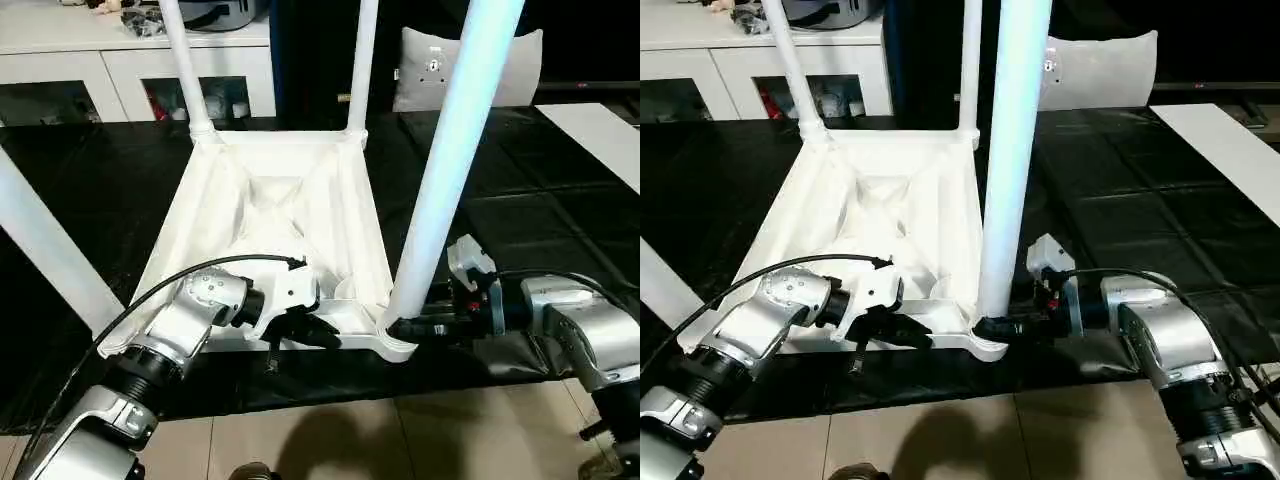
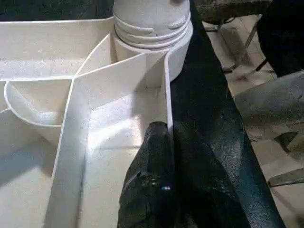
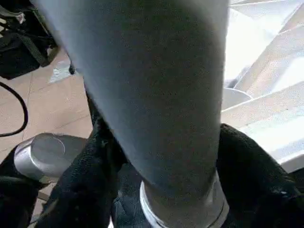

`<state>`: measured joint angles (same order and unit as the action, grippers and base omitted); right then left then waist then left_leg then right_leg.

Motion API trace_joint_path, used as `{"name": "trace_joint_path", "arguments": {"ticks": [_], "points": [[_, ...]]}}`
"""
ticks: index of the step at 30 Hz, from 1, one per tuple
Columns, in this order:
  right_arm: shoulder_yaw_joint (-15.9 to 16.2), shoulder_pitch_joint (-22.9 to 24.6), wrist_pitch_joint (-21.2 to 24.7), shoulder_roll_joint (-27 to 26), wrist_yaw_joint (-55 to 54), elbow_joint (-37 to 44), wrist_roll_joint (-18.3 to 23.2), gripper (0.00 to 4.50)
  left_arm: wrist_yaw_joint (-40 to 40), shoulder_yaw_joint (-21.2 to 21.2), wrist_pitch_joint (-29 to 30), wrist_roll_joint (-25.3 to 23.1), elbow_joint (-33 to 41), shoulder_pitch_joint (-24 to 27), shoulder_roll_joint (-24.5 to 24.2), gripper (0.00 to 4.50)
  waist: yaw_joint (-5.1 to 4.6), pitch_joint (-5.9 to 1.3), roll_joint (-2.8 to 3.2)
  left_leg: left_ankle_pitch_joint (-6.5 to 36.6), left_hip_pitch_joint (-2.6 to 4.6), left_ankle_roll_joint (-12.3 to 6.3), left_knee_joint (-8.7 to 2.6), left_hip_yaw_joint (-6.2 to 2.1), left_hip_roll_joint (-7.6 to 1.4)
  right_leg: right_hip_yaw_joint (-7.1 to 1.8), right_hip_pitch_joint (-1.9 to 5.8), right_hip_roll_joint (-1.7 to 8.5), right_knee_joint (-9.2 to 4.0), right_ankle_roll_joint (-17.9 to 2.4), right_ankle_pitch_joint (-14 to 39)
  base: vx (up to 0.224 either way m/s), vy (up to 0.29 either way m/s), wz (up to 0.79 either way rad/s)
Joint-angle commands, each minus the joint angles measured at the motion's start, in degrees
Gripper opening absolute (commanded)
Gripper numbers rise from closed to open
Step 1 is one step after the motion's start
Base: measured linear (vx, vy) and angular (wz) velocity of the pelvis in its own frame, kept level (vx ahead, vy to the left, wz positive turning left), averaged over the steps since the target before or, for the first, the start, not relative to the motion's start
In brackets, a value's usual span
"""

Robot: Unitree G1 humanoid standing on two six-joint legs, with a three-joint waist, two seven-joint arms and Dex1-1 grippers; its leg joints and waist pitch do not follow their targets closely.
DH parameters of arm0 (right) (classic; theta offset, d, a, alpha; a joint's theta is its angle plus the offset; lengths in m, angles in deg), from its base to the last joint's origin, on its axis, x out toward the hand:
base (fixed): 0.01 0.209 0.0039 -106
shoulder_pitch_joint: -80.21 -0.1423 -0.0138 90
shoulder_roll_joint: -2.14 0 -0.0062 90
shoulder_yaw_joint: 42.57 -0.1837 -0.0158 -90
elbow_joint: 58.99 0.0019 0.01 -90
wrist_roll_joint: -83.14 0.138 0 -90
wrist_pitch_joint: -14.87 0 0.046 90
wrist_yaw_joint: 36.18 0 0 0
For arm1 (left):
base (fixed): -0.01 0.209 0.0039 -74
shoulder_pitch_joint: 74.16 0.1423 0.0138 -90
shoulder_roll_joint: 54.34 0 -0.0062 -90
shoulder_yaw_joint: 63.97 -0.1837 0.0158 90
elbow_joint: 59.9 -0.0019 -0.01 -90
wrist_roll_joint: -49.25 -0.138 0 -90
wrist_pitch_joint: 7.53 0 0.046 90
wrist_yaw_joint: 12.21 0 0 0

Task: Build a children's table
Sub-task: Rotate leg to tighten

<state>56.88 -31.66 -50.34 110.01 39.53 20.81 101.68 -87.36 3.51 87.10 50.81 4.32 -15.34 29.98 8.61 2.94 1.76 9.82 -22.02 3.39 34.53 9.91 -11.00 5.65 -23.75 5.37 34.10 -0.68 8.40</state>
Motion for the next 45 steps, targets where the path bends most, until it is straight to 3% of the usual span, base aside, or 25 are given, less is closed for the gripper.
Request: {"name": "trace_joint_path", "arguments": {"ticks": [1,7,11,12,13,16,18,19,21,22,23,28,31,34,35,39,41,45], "points": [[0.34,0.97,1.16,0.11,0.99,2.03,1.37,2.62,-1.09,-0.02,-0.85,1.48,1.63,-1.55,0.66,0.0,-0.27,-4.21,-0.92,13.39,1.01,-2.61,-4.07,-0.46,-2.29,-2.7,3.07,3.5,-4.5,-8.54,22.22,0.0,0.0,0.0],[-2.3,2.25,4.56,-3.49,-7.61,4.34,1.99,2.22,4.84,1.65,3.13,0.61,1.21,-1.73,2.6,0.0,-0.53,-4.06,-0.72,14.63,1.05,-1.88,-4.2,-0.57,-2.11,-2.52,3.0,3.5,-4.78,-8.05,24.31,0.0,0.0,0.0],[-3.69,0.92,7.53,-9.25,-22.72,2.32,-3.14,2.12,12.42,4.27,8.72,0.73,0.93,-2.58,5.9,0.0,-1.38,-3.69,-0.54,16.75,1.37,-0.16,-4.2,-0.73,-1.6,-2.06,2.67,3.44,-5.67,-5.88,30.42,0.0,0.0,0.0],[-4.96,0.17,8.9,-11.6,-27.8,1.29,-4.07,2.07,15.54,5.39,10.64,0.74,1.42,-2.7,7.36,0.0,-2.16,-3.65,-0.6,17.36,1.02,0.4,-4.34,-0.9,-1.44,-1.81,2.9,3.41,-5.78,-4.88,32.03,0.0,0.0,0.0],[-5.31,-0.04,9.28,-12.23,-29.16,1.02,-4.31,2.07,16.4,5.68,11.15,0.73,1.56,-2.72,7.75,0.0,-2.8,-3.65,-0.66,18.26,1.26,0.73,-4.26,-0.99,-1.34,-1.56,2.81,3.31,-6.19,-4.0,33.17,0.0,0.0,0.0],[-8.07,-1.67,12.47,-16.46,-39.18,-1.27,-5.71,2.05,23.38,8.08,14.44,0.87,2.07,-3.06,10.76,0.0,-4.22,-3.78,-0.41,17.93,0.7,0.17,-4.32,-1.19,-1.17,-1.36,3.11,3.16,-6.23,-3.66,31.95,0.0,0.0,0.0],[-9.53,-1.92,10.35,-19.31,-43.5,-1.87,-5.75,2.05,28.77,9.39,16.57,0.49,2.86,-2.96,13.28,0.0,-4.92,-3.94,-0.52,17.9,0.89,-0.26,-4.15,-0.98,-1.12,-1.43,2.85,3.14,-6.34,-4.2,30.47,0.0,0.0,0.0],[-10.05,-1.85,8.71,-20.51,-44.35,-1.63,-5.64,2.38,30.54,9.49,16.83,-0.15,3.35,-2.74,14.13,0.0,-4.97,-4.04,-0.52,17.15,0.82,-0.7,-4.06,-0.93,-1.1,-1.48,2.92,3.23,-6.38,-4.67,29.43,0.0,0.0,0.0],[-10.95,-1.8,7.98,-21.78,-44.81,-1.28,-5.08,2.72,31.11,9.31,16.83,-0.65,3.72,-2.6,14.71,0.0,-4.95,-4.2,-0.54,14.95,0.46,-1.5,-4.19,-0.91,-1.22,-1.74,3.21,3.06,-5.88,-5.39,25.83,0.0,0.0,0.0],[-10.92,-1.71,7.9,-21.8,-44.36,-1.07,-4.85,2.74,31.14,9.14,16.73,-0.77,3.64,-2.71,14.75,0.0,-5.09,-4.32,-0.96,14.03,0.32,-2.06,-4.17,-0.83,-1.34,-1.88,3.3,2.99,-5.57,-6.06,23.41,0.0,0.0,0.0],[-10.82,-1.65,7.85,-21.74,-43.96,-0.92,-4.7,2.74,31.15,9.01,16.62,-0.83,3.56,-2.8,14.74,0.0,-4.84,-4.4,-0.7,13.07,0.51,-2.53,-4.08,-0.73,-1.39,-2.01,3.26,3.0,-5.28,-6.9,21.42,0.0,0.0,0.0],[-8.94,-0.86,7.47,-19.38,-39.78,0.88,-4.6,3.29,27.29,7.3,14.46,-1.39,3.13,-3.16,11.93,0.0,-4.38,-4.53,-0.69,8.91,0.32,-4.2,-3.92,-0.47,-1.48,-2.32,3.63,2.94,-4.31,-9.53,14.21,0.0,0.0,0.0],[-8.66,-0.65,7.02,-16.84,-36.58,1.18,-4.33,3.54,24.58,6.48,13.65,-1.06,3.41,-2.92,9.87,0.0,-4.27,-4.39,-0.35,10.11,0.5,-3.86,-3.98,-0.47,-1.57,-2.33,3.57,3.06,-4.5,-9.58,15.99,0.0,0.0,0.0],[-8.49,-0.59,6.57,-15.74,-34.94,1.08,-4.22,3.64,23.5,6.08,12.82,-1.12,3.06,-2.88,9.14,0.0,-4.23,-4.21,-0.49,12.27,0.61,-3.11,-4.16,-0.52,-1.61,-2.28,3.55,3.09,-4.85,-8.87,18.9,0.0,0.0,0.0],[-7.94,-0.35,5.77,-14.32,-32.61,1.17,-4.15,3.95,22.0,5.55,11.73,-1.2,2.71,-2.8,8.34,0.0,-4.2,-4.18,-0.48,12.61,0.7,-2.9,-4.2,-0.52,-1.65,-2.28,3.48,3.06,-4.92,-8.73,19.44,0.0,0.0,0.0],[-5.33,0.63,3.11,-8.59,-22.54,2.16,-3.62,4.14,13.86,3.54,6.09,-0.36,2.58,-2.13,5.43,0.0,-3.41,-4.15,-0.5,13.96,0.81,-2.9,-4.21,-0.55,-1.79,-2.37,3.48,3.23,-5.11,-7.57,21.47,0.0,0.0,0.0],[-4.0,0.64,1.14,-6.31,-19.11,2.08,-4.28,4.43,10.12,2.32,4.74,-0.02,3.17,-1.71,3.99,0.0,-3.04,-4.19,-0.49,13.5,0.83,-2.88,-4.22,-0.54,-1.87,-2.42,3.43,3.27,-4.94,-7.83,20.65,0.0,0.0,0.0],[-2.95,0.34,-0.04,-4.27,-15.26,1.78,-4.23,4.43,6.61,0.91,2.75,-0.21,3.12,-1.5,2.37,0.0,-2.28,-4.2,-0.48,13.25,1.03,-3.06,-4.18,-0.45,-2.1,-2.5,3.23,3.21,-4.68,-9.14,19.23,0.0,0.0,0.0]]}}
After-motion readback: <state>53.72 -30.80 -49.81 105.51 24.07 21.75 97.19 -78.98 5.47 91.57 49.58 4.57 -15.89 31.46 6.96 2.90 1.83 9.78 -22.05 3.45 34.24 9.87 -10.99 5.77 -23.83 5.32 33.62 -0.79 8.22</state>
